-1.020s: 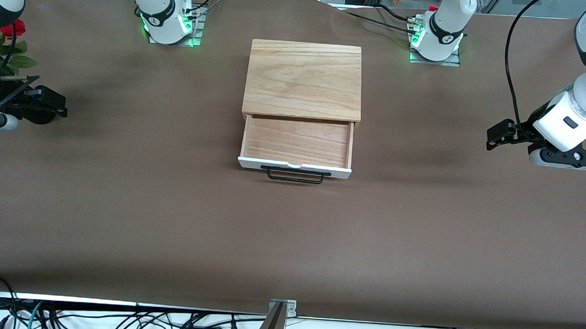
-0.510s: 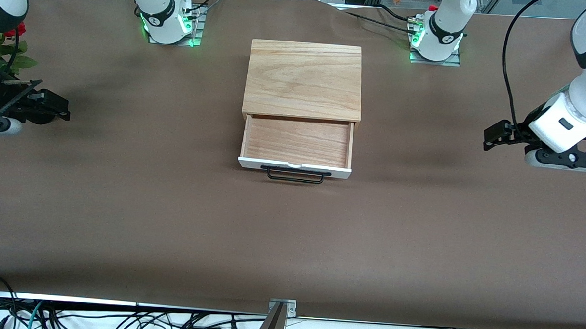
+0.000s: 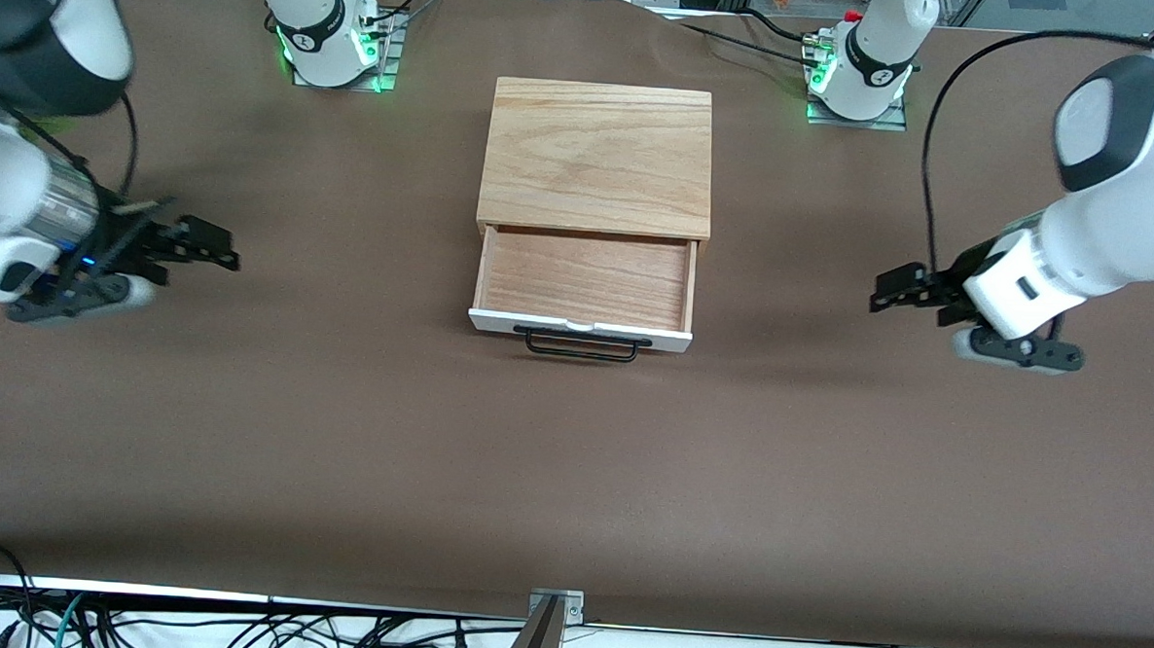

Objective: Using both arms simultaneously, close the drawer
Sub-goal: 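Move both grippers to the open drawer's white front beside the handle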

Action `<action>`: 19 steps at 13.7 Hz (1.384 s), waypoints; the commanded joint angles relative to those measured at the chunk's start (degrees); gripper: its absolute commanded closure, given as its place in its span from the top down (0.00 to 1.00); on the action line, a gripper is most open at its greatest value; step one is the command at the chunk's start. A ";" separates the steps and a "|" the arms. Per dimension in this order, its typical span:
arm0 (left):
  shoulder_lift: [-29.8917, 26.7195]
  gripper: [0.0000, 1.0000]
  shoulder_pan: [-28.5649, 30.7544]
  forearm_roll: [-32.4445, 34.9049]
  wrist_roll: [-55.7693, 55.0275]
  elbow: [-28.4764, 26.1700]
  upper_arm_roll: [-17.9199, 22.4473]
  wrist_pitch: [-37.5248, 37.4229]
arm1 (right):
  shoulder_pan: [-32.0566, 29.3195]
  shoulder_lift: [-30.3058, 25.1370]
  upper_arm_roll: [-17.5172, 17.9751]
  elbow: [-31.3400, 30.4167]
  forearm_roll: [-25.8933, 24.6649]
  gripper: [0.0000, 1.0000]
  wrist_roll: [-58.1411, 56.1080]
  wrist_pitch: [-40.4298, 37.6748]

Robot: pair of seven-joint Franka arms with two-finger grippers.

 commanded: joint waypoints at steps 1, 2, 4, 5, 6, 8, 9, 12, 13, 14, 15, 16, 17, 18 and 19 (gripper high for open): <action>6.93 1.00 -4.44 -4.84 -0.05 2.33 0.31 5.97 | 4.72 4.97 -0.21 2.85 1.68 1.00 0.52 5.87; 9.74 1.00 -4.98 -8.17 0.12 4.16 0.31 9.57 | 5.34 6.98 0.14 3.90 4.29 1.00 0.52 7.64; 14.84 1.00 -8.13 -12.41 -0.31 7.94 -0.21 11.71 | 6.48 10.68 0.58 6.27 9.57 1.00 1.04 8.80; 17.21 1.00 -9.80 -12.69 -0.67 9.96 -0.22 14.06 | 7.71 12.44 0.59 7.24 10.64 1.00 1.04 10.19; 19.06 1.00 -10.25 -12.95 -0.58 10.76 -0.30 17.57 | 8.68 14.11 0.59 7.69 11.00 1.00 0.87 12.30; 21.18 1.00 -11.83 -14.35 -0.49 10.77 -0.65 24.51 | 10.87 16.92 1.28 7.69 12.84 1.00 0.87 17.30; 22.32 1.00 -12.62 -15.40 -0.15 10.77 -0.66 26.72 | 11.67 18.68 1.98 7.69 13.54 1.00 0.87 19.94; 24.44 1.00 -15.79 -17.52 -0.58 10.25 -0.66 28.77 | 13.69 22.46 4.36 7.78 13.81 1.00 0.87 26.63; 24.53 1.00 -16.23 -17.61 -0.32 9.81 -0.74 28.50 | 14.30 23.08 4.45 7.78 13.81 1.00 0.78 26.99; 24.45 1.00 -16.49 -17.61 -0.58 9.63 -0.74 27.89 | 14.83 23.26 4.45 7.69 13.81 1.00 0.69 26.91; 24.27 1.00 -16.58 -17.61 -0.76 9.28 -0.83 26.93 | 15.10 23.52 4.45 7.69 13.81 1.00 0.69 26.91; 24.18 1.00 -16.23 -17.61 -0.76 9.27 -1.70 24.05 | 15.80 23.79 4.45 7.69 13.81 1.00 0.69 26.82; 24.18 1.00 -16.06 -17.61 -0.67 9.27 -2.06 21.84 | 16.68 24.31 4.54 7.69 13.81 1.00 0.78 26.56; 24.27 1.00 -16.23 -17.61 -0.76 9.10 -2.06 21.39 | 17.47 24.67 4.54 7.69 13.81 1.00 0.78 26.47; 24.44 1.00 -16.49 -17.61 -0.76 9.10 -2.15 21.38 | 17.74 24.84 4.54 7.60 13.81 1.00 0.78 26.29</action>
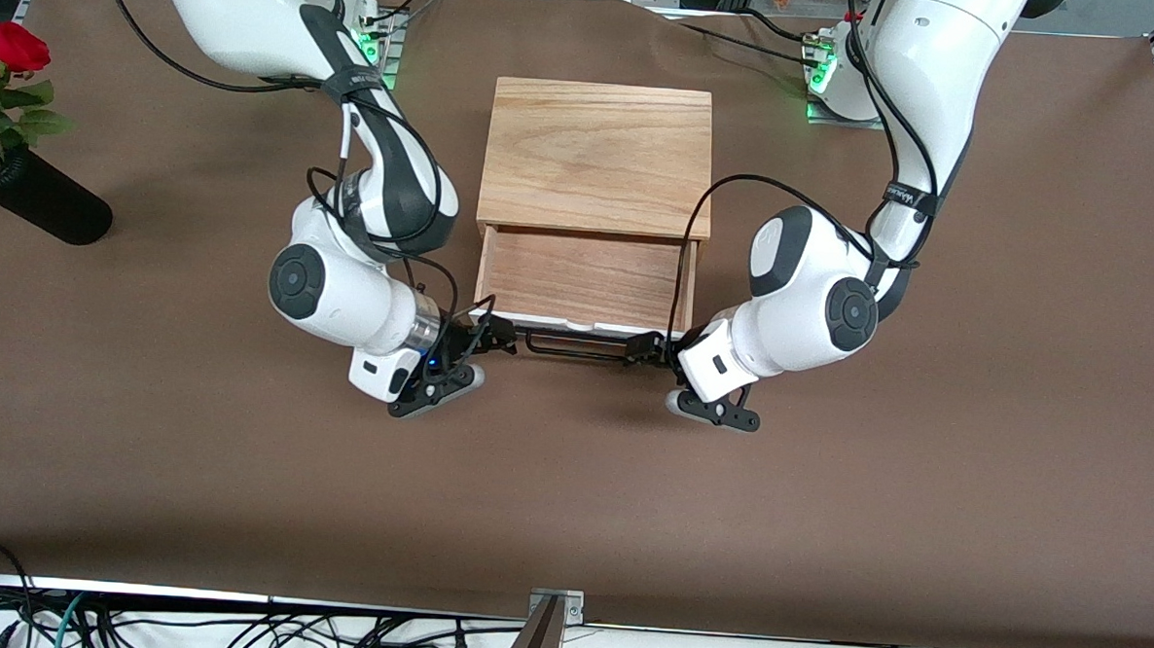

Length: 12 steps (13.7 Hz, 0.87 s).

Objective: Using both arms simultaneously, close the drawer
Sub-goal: 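Move both grippers to the open drawer's white front beside the handle, then push the drawer front with both grippers into the wooden cabinet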

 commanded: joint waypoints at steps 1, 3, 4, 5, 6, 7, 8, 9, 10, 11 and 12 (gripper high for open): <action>0.72 1.00 -0.10 -1.52 0.03 0.53 -0.27 -1.41 | 1.24 1.34 -0.07 1.42 1.16 1.00 -0.07 -0.84; 0.90 1.00 -0.37 -1.52 -0.05 0.45 -0.36 -1.41 | 1.33 1.69 0.54 1.25 1.16 1.00 -0.07 -1.36; 0.99 1.00 -0.45 -1.52 -0.05 0.44 -0.36 -1.41 | 1.33 1.95 0.98 1.16 1.16 1.00 -0.07 -1.98; 0.99 1.00 -0.46 -1.52 -0.05 0.44 -0.36 -1.41 | 1.33 2.04 1.07 1.16 1.24 1.00 -0.07 -2.51; 0.99 1.00 -0.46 -1.52 -0.14 0.36 -0.36 -1.41 | 1.33 2.04 1.25 1.16 1.25 1.00 -0.07 -3.55; 0.99 1.00 -0.46 -1.52 0.03 -0.17 -0.36 -1.41 | 1.33 2.04 1.42 1.16 1.25 1.00 -0.07 -4.70; 0.99 1.00 -0.46 -1.52 -0.05 -0.34 -0.45 -1.58 | 1.33 2.04 1.69 1.16 1.25 1.00 -0.07 -5.93; 0.99 1.00 -0.46 -1.52 -0.23 -0.52 -0.45 -2.63 | 1.33 1.95 1.78 1.16 1.25 1.00 -0.07 -7.33; 0.99 1.00 -0.37 -1.52 -0.23 -0.52 -0.45 -4.64 | 1.33 1.78 1.78 1.16 1.25 1.00 0.19 -8.65; 0.90 1.00 -0.37 -1.61 -0.23 -0.52 -0.45 -6.66 | 1.33 1.69 1.86 1.16 1.33 1.00 0.97 -9.97; 0.82 1.00 -0.28 -1.61 -0.23 -0.43 -0.45 -8.33 | 1.33 1.60 2.30 1.25 1.25 1.00 2.29 -11.20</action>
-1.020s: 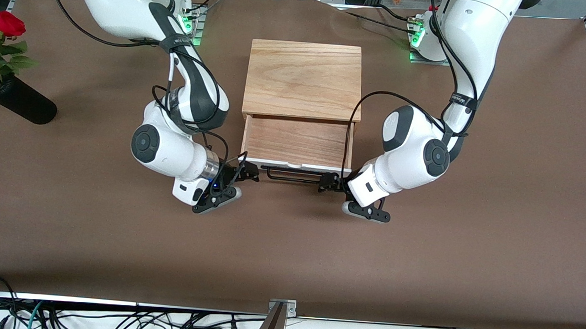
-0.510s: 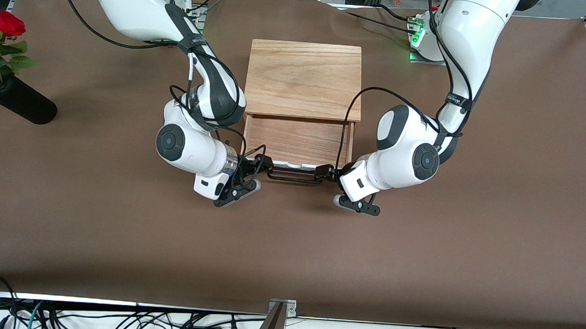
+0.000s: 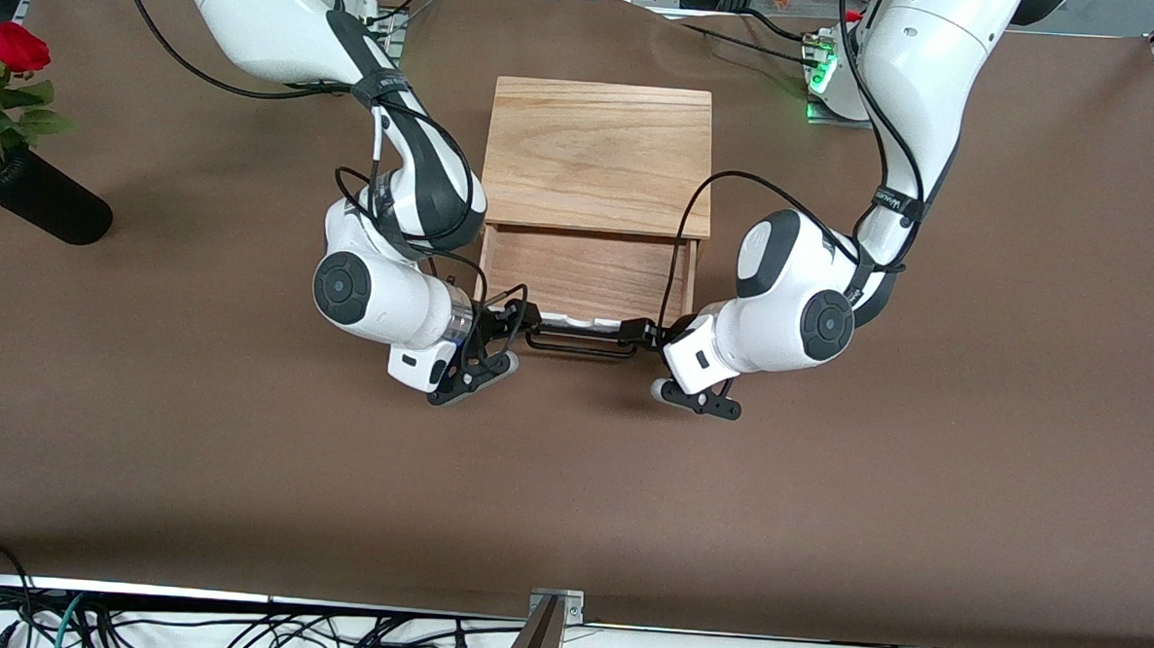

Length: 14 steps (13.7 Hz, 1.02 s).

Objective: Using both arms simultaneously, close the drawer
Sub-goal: 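Push the drawer front with both grippers into the wooden cabinet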

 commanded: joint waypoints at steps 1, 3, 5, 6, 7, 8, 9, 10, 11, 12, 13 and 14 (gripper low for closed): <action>-0.46 1.00 0.06 -1.52 0.30 -0.23 0.00 -4.77 | -0.06 -0.22 2.71 -0.14 0.93 1.00 2.52 -6.77; -0.46 1.00 -0.02 -1.52 0.30 -0.23 0.08 -8.28 | 0.03 -0.31 3.34 -0.14 0.93 1.00 4.12 -7.47; -0.46 1.00 0.24 -1.52 0.30 0.04 0.08 -13.63 | 0.03 -0.31 3.95 -0.14 0.93 1.00 4.21 -8.00; -0.46 1.00 0.41 -1.52 0.38 0.04 0.08 -16.36 | 0.03 -0.31 4.04 -0.22 0.93 1.00 4.21 -8.52; -0.38 1.00 0.33 -1.52 0.38 -0.05 0.08 -18.39 | 0.03 -0.31 4.04 -0.22 0.93 1.00 4.21 -9.57; -0.29 1.00 0.33 -1.52 0.38 -0.14 0.08 -19.54 | 0.03 -0.31 4.04 -0.22 0.93 1.00 4.38 -11.06; -0.20 1.00 0.24 -1.52 0.38 -0.23 0.08 -20.16 | 0.03 -0.31 4.04 -0.22 0.93 1.00 4.38 -12.47; 0.06 1.00 0.15 -1.52 0.38 -0.23 0.08 -20.86 | 0.03 -0.31 4.04 -0.22 0.93 1.00 4.47 -13.70; 0.15 1.00 0.15 -1.52 0.38 -0.23 0.08 -21.22 | -0.06 -0.40 4.04 -0.14 0.93 1.00 4.47 -14.93; 0.24 1.00 -0.02 -1.52 0.38 -0.23 0.08 -21.39 | -0.06 -0.40 4.04 -0.14 0.93 1.00 4.47 -16.25; 0.50 1.00 -0.11 -1.52 0.30 -0.31 0.08 -21.48 | -0.06 -0.40 4.04 -0.14 0.93 1.00 4.47 -17.31; 0.76 1.00 -0.20 -1.52 0.30 -0.23 0.08 -22.09 | -0.06 -0.40 4.04 -0.14 0.93 1.00 4.47 -18.28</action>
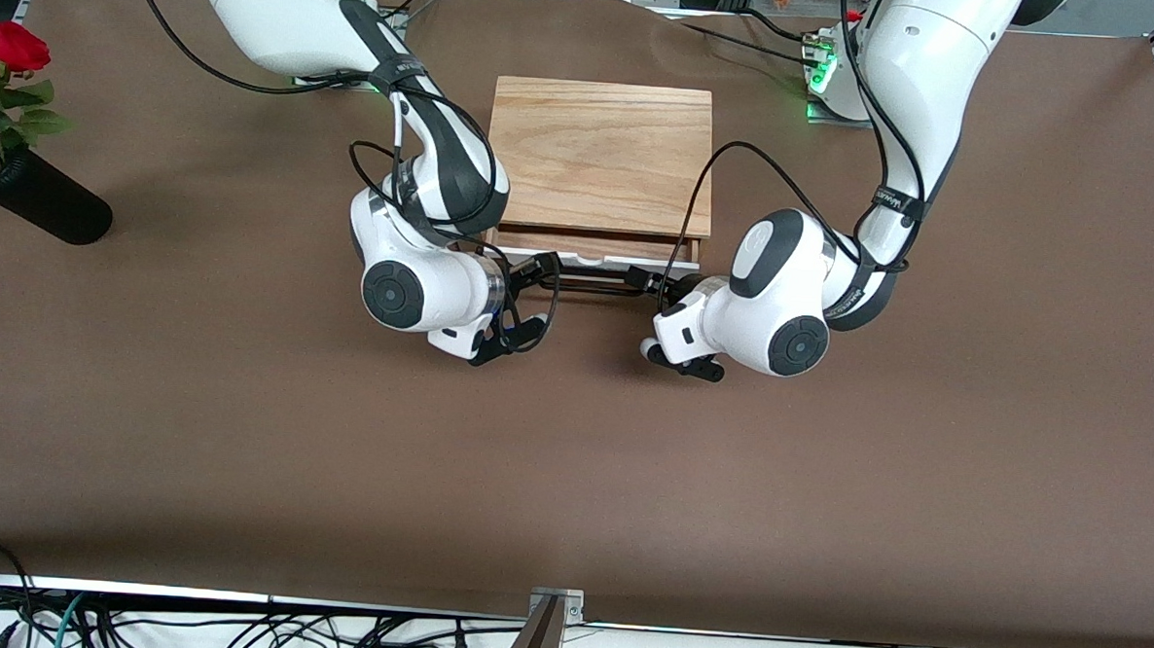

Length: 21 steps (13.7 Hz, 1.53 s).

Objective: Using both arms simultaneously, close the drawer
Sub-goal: 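Push the drawer front with both grippers into the wooden cabinet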

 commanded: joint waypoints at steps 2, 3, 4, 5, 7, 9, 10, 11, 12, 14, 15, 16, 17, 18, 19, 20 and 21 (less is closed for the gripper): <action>0.87 1.00 -0.28 -1.03 0.51 -0.74 0.42 -3.02 | -0.27 -0.50 0.48 -0.31 0.72 1.00 0.49 -4.73; 0.95 1.00 -0.28 -1.03 0.51 -0.74 0.42 -3.54 | -0.27 -0.50 0.48 -0.31 0.72 1.00 0.49 -5.61; 1.21 1.00 -0.28 -1.03 0.51 -0.66 0.42 -3.64 | -0.36 -0.50 0.48 -0.31 0.72 1.00 0.41 -6.66; 1.30 1.00 -0.37 -1.03 0.51 -0.74 0.42 -3.64 | -0.36 -0.50 0.48 -0.23 0.72 1.00 0.41 -8.41; 1.74 1.00 -0.46 -1.03 0.60 -0.74 0.42 -5.12 | -0.45 -0.59 0.48 -0.14 0.72 1.00 0.49 -11.58; 2.10 1.00 -0.46 -1.03 0.60 -0.74 0.33 -6.09 | -0.45 -0.59 0.48 -0.05 0.72 1.00 0.41 -13.87; 2.27 1.00 -0.46 -1.03 0.69 -0.74 0.41 -7.23 | -0.45 -0.59 0.48 -0.05 0.72 1.00 0.23 -14.84; 2.62 1.00 -0.46 -1.03 0.69 -0.74 0.42 -8.11 | -0.45 -0.59 0.48 -0.05 0.72 1.00 0.14 -15.54; 2.62 1.00 -0.37 -1.03 0.78 -0.74 0.42 -8.64 | -0.54 -0.50 0.48 -0.05 0.64 1.00 -0.12 -15.64; 2.62 1.00 -0.37 -1.03 0.69 -0.74 0.42 -8.82 | -0.62 -0.59 0.48 0.04 0.64 1.00 -0.12 -15.64; 2.62 1.00 -0.37 -1.03 0.69 -0.74 0.42 -8.82 | -0.80 -0.59 0.48 0.13 0.72 1.00 -0.12 -15.47; 2.62 1.00 -0.37 -1.03 0.69 -0.74 0.42 -8.82 | -0.80 -0.59 0.48 0.21 0.72 1.00 -0.12 -14.94; 2.54 1.00 -0.37 -1.03 0.60 -0.48 0.42 -8.91 | -0.89 -0.50 0.48 1.00 0.72 1.00 -0.12 -14.76; 2.27 1.00 -0.11 -0.95 0.52 -0.04 0.42 -8.91 | -0.98 -0.50 0.39 2.57 0.64 1.00 -0.21 -14.76; 1.66 1.00 0.24 -0.16 0.51 0.39 0.59 -8.82 | -1.15 -0.50 0.30 3.81 0.63 1.00 -0.21 -14.85; 0.26 1.00 1.03 -0.07 0.51 1.27 0.68 -8.91 | -1.50 -0.50 0.21 4.77 0.63 1.00 -0.38 -14.85; -1.58 1.00 2.43 -0.07 0.51 1.71 0.77 -9.78 | -1.68 -0.59 0.21 6.09 0.55 1.00 -0.12 -14.85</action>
